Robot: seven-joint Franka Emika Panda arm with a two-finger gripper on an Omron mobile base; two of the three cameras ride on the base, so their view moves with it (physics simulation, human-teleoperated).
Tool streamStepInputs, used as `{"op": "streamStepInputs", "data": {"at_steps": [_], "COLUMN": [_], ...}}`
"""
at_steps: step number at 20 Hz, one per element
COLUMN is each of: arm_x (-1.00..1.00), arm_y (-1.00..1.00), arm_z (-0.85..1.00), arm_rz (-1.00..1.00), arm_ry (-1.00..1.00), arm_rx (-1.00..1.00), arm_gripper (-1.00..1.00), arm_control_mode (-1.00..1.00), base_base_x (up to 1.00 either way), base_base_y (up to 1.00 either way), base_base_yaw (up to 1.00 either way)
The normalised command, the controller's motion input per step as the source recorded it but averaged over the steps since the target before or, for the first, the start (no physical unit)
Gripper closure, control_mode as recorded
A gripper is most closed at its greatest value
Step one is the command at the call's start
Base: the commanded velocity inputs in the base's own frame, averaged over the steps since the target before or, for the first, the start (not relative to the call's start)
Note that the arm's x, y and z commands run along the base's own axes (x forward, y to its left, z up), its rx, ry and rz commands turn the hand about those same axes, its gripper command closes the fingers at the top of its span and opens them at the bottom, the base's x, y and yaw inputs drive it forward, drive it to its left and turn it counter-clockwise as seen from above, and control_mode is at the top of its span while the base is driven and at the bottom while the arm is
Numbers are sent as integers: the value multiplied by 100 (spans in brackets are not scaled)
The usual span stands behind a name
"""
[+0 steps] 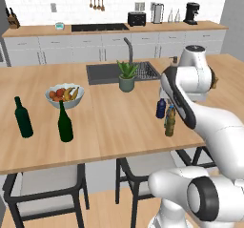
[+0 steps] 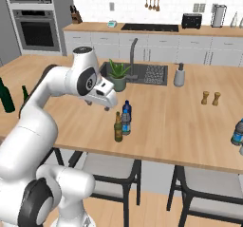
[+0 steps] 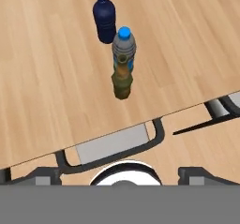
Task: Move the plastic bottles in the middle to the plastics group, and the glass bottles in the middle to the glass group.
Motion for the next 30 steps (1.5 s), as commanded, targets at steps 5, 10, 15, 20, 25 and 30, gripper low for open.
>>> {"op": "streamStepInputs", "data": {"at_steps": [5, 10, 15, 20, 25, 30], "arm_x": [48, 17, 3, 14, 2, 6], "arm_y": [-7, -2, -8, -9, -6, -12], "arm_z": [-36, -14, -18, -2, -5, -29], "arm_rz": [-2, 0, 2, 13, 14, 8], "arm_ry": [-3, -19, -17, 17, 24, -2], "arm_rx": [0, 0, 0, -13, -14, 0], "arm_gripper": [-100, -100, -100, -100, -100, -100], "arm_control_mode": [-100, -100, -100, -100, -100, -100], "base_base_x": [0, 0, 0, 0, 0, 0], "base_base_y": [0, 0, 0, 0, 0, 0], "base_base_yaw": [0, 0, 0, 0, 0, 0]}}
